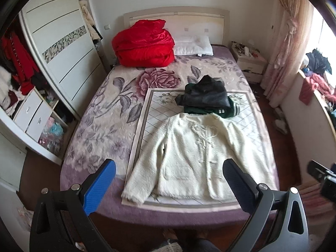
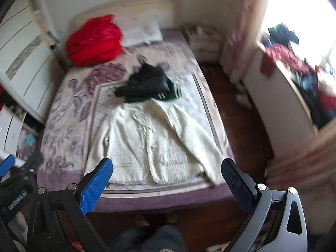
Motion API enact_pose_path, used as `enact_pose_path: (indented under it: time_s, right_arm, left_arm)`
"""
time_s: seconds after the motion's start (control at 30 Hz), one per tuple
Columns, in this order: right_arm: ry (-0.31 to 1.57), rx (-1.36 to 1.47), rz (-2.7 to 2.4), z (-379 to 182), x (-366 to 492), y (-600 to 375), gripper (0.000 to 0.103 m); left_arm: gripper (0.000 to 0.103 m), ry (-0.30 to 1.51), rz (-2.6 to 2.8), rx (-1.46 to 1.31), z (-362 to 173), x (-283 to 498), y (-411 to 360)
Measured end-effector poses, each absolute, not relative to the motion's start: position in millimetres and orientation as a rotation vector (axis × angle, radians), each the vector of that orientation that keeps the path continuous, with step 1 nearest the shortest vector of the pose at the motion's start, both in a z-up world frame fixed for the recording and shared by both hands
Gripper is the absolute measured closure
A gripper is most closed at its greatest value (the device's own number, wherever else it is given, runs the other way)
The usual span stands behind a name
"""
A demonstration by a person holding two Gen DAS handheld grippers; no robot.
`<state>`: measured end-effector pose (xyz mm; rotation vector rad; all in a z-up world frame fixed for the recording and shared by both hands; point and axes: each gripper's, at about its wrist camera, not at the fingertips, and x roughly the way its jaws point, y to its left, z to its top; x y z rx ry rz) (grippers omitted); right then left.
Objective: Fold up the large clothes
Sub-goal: 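Grasp one sleeve cuff with the right tool while the left tool approaches the jacket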
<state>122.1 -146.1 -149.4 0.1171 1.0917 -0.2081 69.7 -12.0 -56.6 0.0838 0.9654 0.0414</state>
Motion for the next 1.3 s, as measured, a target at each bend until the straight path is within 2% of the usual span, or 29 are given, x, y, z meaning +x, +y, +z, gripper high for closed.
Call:
enact_pose_path:
  time_s: [0.13,0.23,0.4,0.6,0.8,0.83,0.87,0.9,0.93,0.97,1.0,1.13,1.2,1.23,1.3]
  right_arm:
    - [1.178,0.277,-0.374,-233.1,143.6,-203.5,0.0]
    - [1.221,0.407,-0.489,-295.3,145.8,-254.1,0.008]
    - [1.331,0.569,-0.626,-424.2,154.1,-347.0,0.008]
    - [1.434,0.655,-0.741,-586.3,174.9,-450.0,0.008]
    - [1.542,0.674,-0.839,-716.5,185.6,-507.6,0.008]
    - [1.572,0.688,-0.837,-735.6,185.8,-512.0,0.015]
    - [1.579,0.717,-0.798,-753.1,186.1,-513.9,0.027]
    - [1.557,0.73,-0.782,-762.6,186.3,-515.5,0.027]
    - [1.524,0.72,-0.787,-766.0,187.5,-517.9,0.04]
    - [1.483,0.701,-0.78,-763.7,188.5,-518.6,0.076]
    - [1.445,0.689,-0.762,-758.6,191.7,-520.7,0.083]
    - [1.342,0.626,-0.83,-744.6,198.0,-547.8,0.082]
    - [1.396,0.628,-0.784,-755.4,205.0,-559.0,0.072]
    - [1.415,0.673,-0.757,-759.1,203.0,-567.0,0.062]
    - [1.37,0.745,-0.746,-750.7,187.3,-575.2,0.053]
  left_arm:
    - [0.0,1.033,0.076,0.139,-122.4,106.0,-15.1]
    - [0.0,1.097,0.097,0.168,-171.4,125.8,-23.4]
    - [0.0,1.199,0.15,0.202,-253.9,156.0,-54.8]
    - [0.0,1.314,0.179,0.206,-361.2,188.5,-107.2]
    - [0.0,1.394,0.143,0.291,-457.1,201.8,-154.9]
    - [0.0,1.402,0.132,0.309,-470.0,203.3,-162.9]
    - [0.0,1.405,0.12,0.327,-479.9,203.8,-170.8]
    - [0.0,1.405,0.11,0.339,-485.6,205.0,-175.9]
    - [0.0,1.402,0.09,0.364,-494.2,205.5,-185.7]
    - [0.0,1.4,0.073,0.376,-499.0,205.6,-192.0]
    - [0.0,1.396,0.056,0.384,-502.2,205.7,-198.5]
    - [0.0,1.384,0.003,0.385,-508.1,206.8,-220.3]
    - [0.0,1.384,-0.016,0.376,-510.8,206.8,-228.4]
    - [0.0,1.386,-0.024,0.373,-511.4,205.6,-231.6]
    - [0.0,1.393,-0.036,0.367,-513.9,204.2,-238.0]
